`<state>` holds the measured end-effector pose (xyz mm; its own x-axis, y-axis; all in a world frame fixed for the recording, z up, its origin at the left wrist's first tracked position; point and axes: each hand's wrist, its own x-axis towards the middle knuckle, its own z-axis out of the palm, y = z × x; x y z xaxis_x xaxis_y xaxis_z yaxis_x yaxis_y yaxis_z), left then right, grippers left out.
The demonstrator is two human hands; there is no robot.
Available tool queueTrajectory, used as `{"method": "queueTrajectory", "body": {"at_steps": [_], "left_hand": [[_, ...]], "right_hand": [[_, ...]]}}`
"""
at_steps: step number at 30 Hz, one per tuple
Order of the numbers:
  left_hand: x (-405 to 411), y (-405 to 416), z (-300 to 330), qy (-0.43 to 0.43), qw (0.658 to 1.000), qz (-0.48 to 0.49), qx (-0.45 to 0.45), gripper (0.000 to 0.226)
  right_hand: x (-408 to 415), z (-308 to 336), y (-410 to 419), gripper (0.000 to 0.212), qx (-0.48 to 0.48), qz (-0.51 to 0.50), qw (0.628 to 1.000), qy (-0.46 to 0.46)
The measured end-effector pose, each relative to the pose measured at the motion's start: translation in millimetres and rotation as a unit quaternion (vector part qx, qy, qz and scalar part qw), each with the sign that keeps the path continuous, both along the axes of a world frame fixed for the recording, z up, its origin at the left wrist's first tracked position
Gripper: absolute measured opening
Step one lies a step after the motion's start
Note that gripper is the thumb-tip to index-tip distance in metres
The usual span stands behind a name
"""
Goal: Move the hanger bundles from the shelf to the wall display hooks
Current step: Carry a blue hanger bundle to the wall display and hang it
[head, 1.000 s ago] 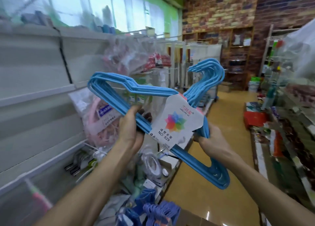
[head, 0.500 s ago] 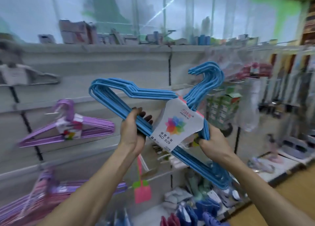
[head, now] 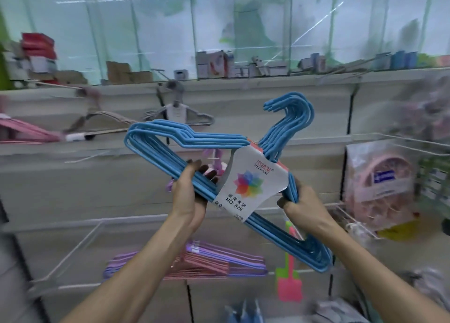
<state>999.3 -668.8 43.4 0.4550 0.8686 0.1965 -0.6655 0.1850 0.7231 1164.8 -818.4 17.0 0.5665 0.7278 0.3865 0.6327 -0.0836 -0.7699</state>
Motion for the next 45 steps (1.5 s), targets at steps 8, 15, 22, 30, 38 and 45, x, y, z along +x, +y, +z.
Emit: {"method": "queueTrajectory", "body": {"at_steps": [8,15,22,30,38,45], "left_hand": [[-128.0,80.7,-8.3,0.012,0.997,0.075,-0.015,0.003],[-223.6,139.1,-23.7,0.021,0.990,0.132,-0.051,0.003],[-276.0,189.0,-35.8,-0.033,0.980,0.143,-0.137,0.006],[-281.9,238.0,-56.8,-0.068,0.958,0.171,-0.218,0.017],[-270.3,318.7,-75.7,-0.094,0.942,0.206,-0.249,0.015],[-261.1,378.5,-102.5,-0.098,0.936,0.187,-0.281,0.010]], "right_hand": [[-111.0,-7.1,100.0,0.043,0.003,0.061,0.998,0.003],[-191.6,-24.0,169.7,0.047,-0.020,0.103,0.994,-0.016],[-221.7,-30.1,226.4,0.051,-0.041,0.131,0.989,-0.046],[-217.9,-40.5,301.5,0.070,-0.064,0.167,0.979,-0.093],[-202.9,-40.4,394.1,0.081,-0.095,0.177,0.969,-0.146],[-190.0,-46.0,455.9,0.083,-0.133,0.172,0.954,-0.207]]}}
